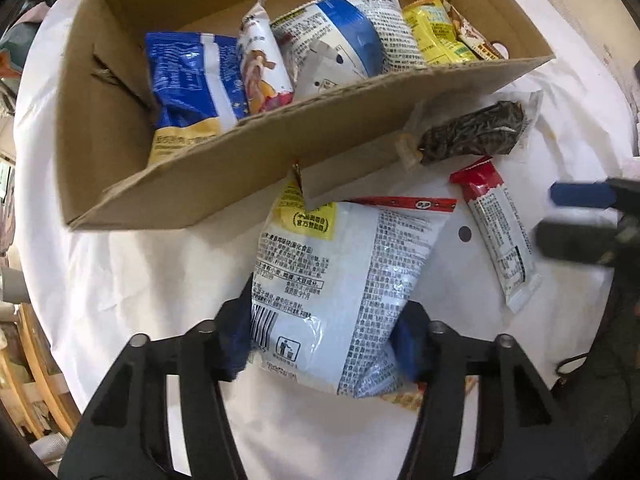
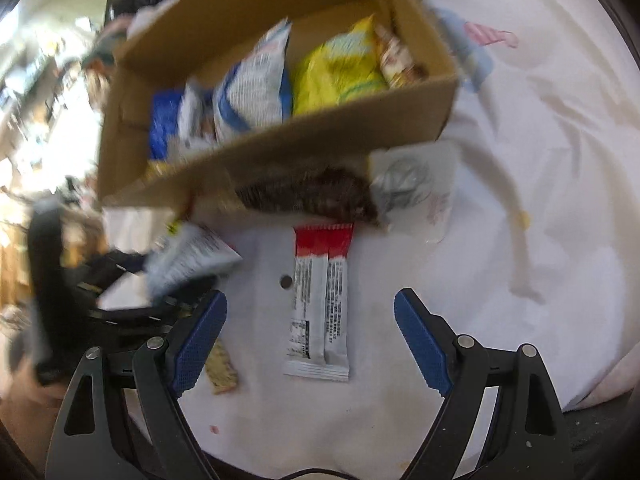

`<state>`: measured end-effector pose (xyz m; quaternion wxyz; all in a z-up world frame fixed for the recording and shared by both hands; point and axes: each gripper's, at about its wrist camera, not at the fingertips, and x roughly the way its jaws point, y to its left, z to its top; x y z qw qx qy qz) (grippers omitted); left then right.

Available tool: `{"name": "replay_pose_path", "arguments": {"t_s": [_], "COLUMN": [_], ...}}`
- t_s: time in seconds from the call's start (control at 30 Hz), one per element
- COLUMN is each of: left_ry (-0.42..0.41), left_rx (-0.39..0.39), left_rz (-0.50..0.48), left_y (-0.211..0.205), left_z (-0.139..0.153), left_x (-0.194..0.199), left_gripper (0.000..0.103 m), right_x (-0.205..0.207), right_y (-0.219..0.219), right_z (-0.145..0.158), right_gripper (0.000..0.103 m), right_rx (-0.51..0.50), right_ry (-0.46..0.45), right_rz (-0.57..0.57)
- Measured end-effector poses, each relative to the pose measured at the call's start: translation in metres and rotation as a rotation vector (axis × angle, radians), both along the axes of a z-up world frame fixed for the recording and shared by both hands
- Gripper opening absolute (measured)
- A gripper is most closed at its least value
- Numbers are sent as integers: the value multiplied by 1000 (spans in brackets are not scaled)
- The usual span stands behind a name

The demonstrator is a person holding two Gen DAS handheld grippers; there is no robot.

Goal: Organize snacks
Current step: 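Grasp the white chip bag with the left gripper while the right gripper grasps the red-topped bar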

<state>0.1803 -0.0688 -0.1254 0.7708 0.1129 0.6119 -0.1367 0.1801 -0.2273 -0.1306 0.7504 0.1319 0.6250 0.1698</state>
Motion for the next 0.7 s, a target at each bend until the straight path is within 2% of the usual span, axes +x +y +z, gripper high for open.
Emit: {"name": "replay_pose_path", "arguments": {"t_s": [0.2, 0.3, 0.53, 0.57, 0.6, 0.63, 0.67, 0.7], "left_ry": [0, 15, -20, -23, -31, -37, -45, -54], "left_rx": [42, 16, -62, -69, -72, -71, -68, -65], "left_rz": [84, 137, 206, 216, 229, 237, 246, 257], "left_y": [12, 22, 33, 36, 38, 37, 37, 41], "left_z": [18, 21, 44, 47, 49, 50, 51, 52], "left_x": [-6, -16, -45, -48, -53, -55, -58, -63], "left_gripper": [50, 50, 46, 46, 45, 45, 45, 45], "right_x": [-5, -5, -7, -9, -12, -12, -11, -11], "right_y": [29, 35, 44, 46, 48, 47, 45, 42], "right_z": [-15, -21, -28, -28, -29, -28, -27, -27], "right_gripper": [88, 88, 86, 75, 61, 53, 38, 34], "right_rx": [-85, -136, -193, -236, -260, -262, -249, -229], "right_ry": [12, 14, 4, -16, -34, -45, -45, -38], "right_rz": [83, 111, 164, 175, 172, 167, 162, 151]}}
